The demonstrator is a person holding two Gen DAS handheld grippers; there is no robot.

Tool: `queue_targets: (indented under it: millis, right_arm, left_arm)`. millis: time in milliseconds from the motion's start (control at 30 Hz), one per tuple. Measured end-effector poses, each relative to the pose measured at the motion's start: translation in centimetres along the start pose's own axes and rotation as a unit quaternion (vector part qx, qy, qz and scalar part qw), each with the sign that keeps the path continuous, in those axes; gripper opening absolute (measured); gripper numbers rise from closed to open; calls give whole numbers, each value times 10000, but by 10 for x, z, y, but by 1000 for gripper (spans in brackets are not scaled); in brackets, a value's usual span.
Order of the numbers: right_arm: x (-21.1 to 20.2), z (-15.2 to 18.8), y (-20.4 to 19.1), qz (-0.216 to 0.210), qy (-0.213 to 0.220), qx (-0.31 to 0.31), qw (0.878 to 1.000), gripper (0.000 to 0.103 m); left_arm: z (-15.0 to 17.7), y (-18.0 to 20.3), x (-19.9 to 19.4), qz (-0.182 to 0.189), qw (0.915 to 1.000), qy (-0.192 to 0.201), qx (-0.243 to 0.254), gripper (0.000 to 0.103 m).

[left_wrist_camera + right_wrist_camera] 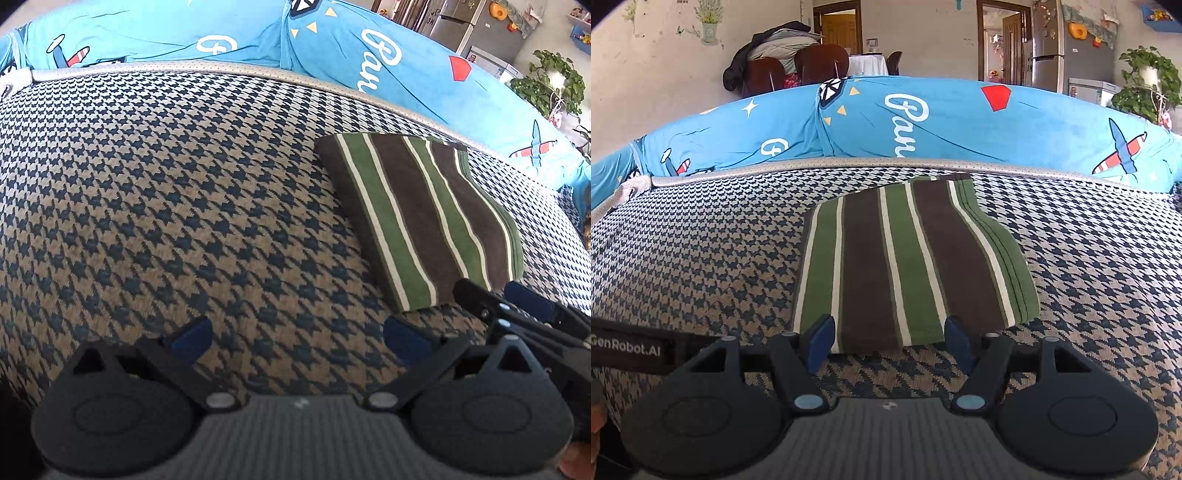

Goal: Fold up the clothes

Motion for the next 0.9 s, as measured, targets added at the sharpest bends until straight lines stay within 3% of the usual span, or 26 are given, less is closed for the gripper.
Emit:
queue_targets:
  millis: [67,400,467,533,767,900]
  right_arm:
    - [-3,0,3,69,-47,91,9999,73]
    - [-16,3,18,459,-310,423,9976,75]
    - [-17,4,23,597,-369,519,9962,87]
    - [-19,4,28,746,-411,603,9945,91]
    - [-19,14,40,1135,-747,737,9880,94]
    - [-17,25,41,1054,-1074,968,9839,94]
  left_arm:
    - [3,5,-1,0,10000,-10,79,103]
    - [14,16,5,-278,9979,-189,556,103]
    - [15,17,7,-342,9970,-222,659,103]
    - [16,17,9,-406,9959,-256,763,103]
    - [20,23,14,-661,9921,-284,1027,103]
    - [20,22,14,-690,9918,-294,1039,103]
Point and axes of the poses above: each gripper's, at about its wrist camera, not at the fingertips, and x roughly the way its jaws point, y to its right, z to its underside, the point moved 10 cm from there along x, roughly the way its jaws point, and after that the axes turned 11 degrees about y, right-handed, at the moved point
